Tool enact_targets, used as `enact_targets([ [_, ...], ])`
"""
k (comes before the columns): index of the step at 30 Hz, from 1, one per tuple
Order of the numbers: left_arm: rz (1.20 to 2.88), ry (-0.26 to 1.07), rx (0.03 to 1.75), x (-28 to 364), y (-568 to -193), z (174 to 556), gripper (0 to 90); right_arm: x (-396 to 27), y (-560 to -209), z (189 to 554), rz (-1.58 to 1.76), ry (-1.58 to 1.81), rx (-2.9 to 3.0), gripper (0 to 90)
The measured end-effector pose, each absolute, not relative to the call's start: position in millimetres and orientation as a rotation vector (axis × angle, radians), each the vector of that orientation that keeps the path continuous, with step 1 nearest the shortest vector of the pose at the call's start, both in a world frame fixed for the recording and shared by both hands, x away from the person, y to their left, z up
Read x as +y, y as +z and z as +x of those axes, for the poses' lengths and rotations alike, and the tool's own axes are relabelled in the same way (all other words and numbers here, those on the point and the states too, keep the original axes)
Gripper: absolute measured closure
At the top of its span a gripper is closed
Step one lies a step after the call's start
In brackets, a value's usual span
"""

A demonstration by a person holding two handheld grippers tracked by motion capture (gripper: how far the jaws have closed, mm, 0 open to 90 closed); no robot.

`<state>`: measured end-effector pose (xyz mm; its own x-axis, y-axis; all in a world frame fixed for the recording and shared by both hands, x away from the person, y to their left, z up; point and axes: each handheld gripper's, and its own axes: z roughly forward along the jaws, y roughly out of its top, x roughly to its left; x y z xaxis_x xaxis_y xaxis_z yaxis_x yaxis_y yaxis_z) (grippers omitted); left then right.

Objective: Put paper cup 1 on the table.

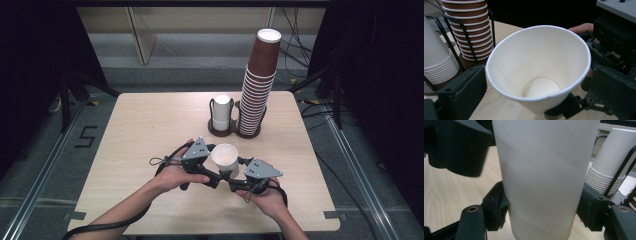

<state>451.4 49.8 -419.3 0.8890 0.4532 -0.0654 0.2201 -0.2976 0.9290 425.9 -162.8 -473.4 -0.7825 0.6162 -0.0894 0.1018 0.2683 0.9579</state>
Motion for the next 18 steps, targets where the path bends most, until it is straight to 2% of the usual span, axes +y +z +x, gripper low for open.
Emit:
enact_targets([
  [7,1.865,0.251,0.503,46.1,-422.6,454.9,2.4,-161.0,-474.6,426.9,0.640,1.527,2.090,33.4],
  [18,1.860,0.282,0.517,45.3,-427.7,454.8,11.4,-158.2,-474.7,425.0,0.667,1.553,2.095,33.3],
])
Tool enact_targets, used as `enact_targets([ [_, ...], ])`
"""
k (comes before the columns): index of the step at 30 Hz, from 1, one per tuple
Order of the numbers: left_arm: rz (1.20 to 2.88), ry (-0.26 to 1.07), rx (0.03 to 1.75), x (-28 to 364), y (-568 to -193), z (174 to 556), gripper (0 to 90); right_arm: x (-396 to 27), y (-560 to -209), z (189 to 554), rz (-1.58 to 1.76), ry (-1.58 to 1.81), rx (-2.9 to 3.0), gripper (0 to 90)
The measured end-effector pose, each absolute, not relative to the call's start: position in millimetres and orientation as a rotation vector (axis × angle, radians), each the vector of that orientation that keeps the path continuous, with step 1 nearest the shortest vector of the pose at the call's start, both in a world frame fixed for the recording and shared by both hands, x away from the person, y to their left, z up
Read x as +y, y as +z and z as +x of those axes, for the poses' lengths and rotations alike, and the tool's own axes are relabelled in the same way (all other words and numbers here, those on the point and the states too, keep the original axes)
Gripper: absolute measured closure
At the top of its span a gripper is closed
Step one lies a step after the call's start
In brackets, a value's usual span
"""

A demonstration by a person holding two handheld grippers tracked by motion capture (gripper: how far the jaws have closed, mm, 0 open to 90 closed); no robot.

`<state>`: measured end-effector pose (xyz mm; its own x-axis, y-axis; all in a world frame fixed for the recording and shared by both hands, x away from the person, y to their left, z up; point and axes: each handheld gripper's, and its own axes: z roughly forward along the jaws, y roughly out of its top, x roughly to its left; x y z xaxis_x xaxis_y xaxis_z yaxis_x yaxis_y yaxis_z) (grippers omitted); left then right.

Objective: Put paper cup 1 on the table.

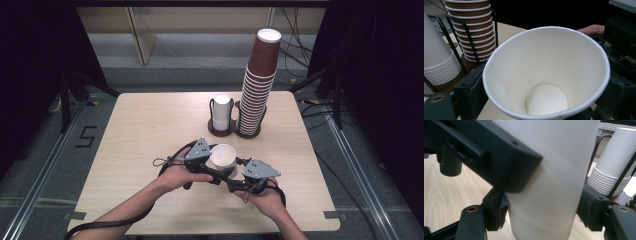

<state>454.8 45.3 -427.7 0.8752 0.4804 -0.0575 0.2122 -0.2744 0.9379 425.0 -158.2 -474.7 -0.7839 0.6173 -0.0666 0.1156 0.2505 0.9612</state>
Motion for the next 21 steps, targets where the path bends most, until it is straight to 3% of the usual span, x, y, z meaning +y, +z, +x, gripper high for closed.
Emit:
enact_targets([
  [17,1.856,0.324,0.457,41.4,-428.2,451.4,17.6,-159.5,-475.0,422.3,0.683,1.570,2.091,31.8],
  [20,1.868,0.347,0.432,40.1,-428.1,450.3,20.8,-161.5,-473.9,424.8,0.659,1.529,2.102,30.2],
  [21,1.867,0.364,0.417,38.5,-427.2,449.2,21.5,-161.0,-473.4,425.7,0.671,1.523,2.112,25.6],
])
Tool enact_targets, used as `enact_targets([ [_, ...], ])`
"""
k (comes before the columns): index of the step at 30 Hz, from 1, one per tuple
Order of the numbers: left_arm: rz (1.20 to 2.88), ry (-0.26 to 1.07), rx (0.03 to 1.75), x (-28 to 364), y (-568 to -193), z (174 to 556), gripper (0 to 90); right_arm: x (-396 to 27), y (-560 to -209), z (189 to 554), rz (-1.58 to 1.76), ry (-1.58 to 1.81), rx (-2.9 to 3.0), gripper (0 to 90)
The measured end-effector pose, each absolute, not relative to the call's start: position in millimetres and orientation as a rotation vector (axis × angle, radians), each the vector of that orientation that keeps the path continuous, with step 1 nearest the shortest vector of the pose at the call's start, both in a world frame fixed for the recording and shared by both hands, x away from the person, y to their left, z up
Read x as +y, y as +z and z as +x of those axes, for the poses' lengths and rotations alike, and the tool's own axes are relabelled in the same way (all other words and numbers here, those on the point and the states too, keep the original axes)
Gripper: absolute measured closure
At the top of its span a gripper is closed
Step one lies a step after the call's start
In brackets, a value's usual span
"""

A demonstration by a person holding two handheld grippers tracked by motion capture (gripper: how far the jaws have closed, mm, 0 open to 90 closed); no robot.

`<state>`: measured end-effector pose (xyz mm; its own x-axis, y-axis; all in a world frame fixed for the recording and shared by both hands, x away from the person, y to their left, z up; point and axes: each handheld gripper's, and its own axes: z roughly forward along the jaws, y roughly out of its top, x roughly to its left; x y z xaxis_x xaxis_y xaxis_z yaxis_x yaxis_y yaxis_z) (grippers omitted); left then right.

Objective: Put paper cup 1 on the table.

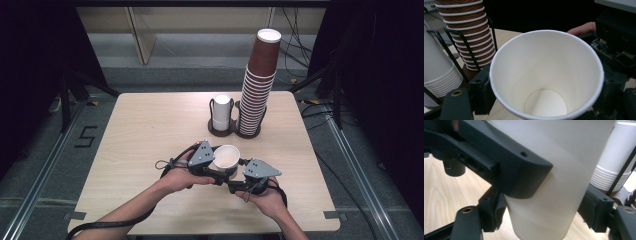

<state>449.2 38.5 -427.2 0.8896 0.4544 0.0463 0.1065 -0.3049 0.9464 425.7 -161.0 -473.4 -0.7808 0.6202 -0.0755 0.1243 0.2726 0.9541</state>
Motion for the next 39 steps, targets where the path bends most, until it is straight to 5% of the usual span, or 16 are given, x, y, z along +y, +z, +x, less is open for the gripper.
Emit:
enact_targets([
  [3,1.877,0.408,0.387,36.8,-424.2,447.8,21.9,-160.6,-472.8,425.8,0.695,1.502,2.145,15.6],
  [9,1.959,0.493,0.281,34.3,-417.6,439.9,22.3,-173.1,-475.5,419.9,0.689,1.440,2.183,12.4],
  [21,1.980,0.302,0.196,34.3,-429.7,434.6,22.7,-182.3,-477.1,405.8,0.567,1.523,2.269,17.3],
  [29,1.933,0.236,0.218,30.7,-431.2,435.4,22.0,-184.8,-474.7,403.0,0.549,1.540,2.262,30.1],
  [39,1.941,0.254,0.245,26.8,-432.2,430.2,3.4,-201.7,-480.3,396.7,0.624,1.460,2.242,32.5],
])
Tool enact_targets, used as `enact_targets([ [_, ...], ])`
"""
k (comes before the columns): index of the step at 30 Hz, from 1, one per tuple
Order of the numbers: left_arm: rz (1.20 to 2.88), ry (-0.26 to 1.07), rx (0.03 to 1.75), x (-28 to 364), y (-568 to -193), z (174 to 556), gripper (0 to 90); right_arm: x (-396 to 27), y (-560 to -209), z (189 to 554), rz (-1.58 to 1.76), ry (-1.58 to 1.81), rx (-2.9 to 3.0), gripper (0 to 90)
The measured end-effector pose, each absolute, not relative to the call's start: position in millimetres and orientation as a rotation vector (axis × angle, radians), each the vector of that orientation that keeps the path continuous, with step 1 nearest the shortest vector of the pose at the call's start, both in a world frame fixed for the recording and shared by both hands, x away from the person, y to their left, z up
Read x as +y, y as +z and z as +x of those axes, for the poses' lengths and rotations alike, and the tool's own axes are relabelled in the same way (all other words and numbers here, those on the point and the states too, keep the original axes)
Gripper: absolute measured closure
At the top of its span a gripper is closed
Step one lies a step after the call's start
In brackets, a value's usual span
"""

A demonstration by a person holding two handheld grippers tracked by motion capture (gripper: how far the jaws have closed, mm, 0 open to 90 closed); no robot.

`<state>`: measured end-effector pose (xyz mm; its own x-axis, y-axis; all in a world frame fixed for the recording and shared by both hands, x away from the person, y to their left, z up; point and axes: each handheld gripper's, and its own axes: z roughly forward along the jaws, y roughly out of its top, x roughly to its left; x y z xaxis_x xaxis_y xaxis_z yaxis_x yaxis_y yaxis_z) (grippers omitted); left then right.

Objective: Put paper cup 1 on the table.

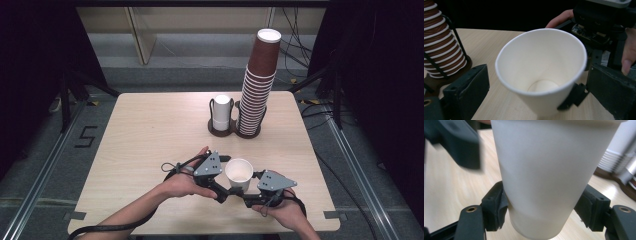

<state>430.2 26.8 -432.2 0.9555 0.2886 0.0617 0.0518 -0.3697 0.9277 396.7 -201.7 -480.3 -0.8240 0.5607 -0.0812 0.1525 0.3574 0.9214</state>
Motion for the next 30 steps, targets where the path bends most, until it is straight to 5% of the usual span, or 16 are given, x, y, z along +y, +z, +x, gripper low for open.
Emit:
enact_targets([
  [11,1.895,0.350,0.384,61.3,-433.6,420.1,2.9,-242.4,-491.0,396.2,0.820,1.278,2.249,32.2],
  [30,1.888,0.422,0.501,95.4,-461.8,403.8,3.4,-246.3,-500.3,396.7,0.907,1.203,2.324,31.7],
])
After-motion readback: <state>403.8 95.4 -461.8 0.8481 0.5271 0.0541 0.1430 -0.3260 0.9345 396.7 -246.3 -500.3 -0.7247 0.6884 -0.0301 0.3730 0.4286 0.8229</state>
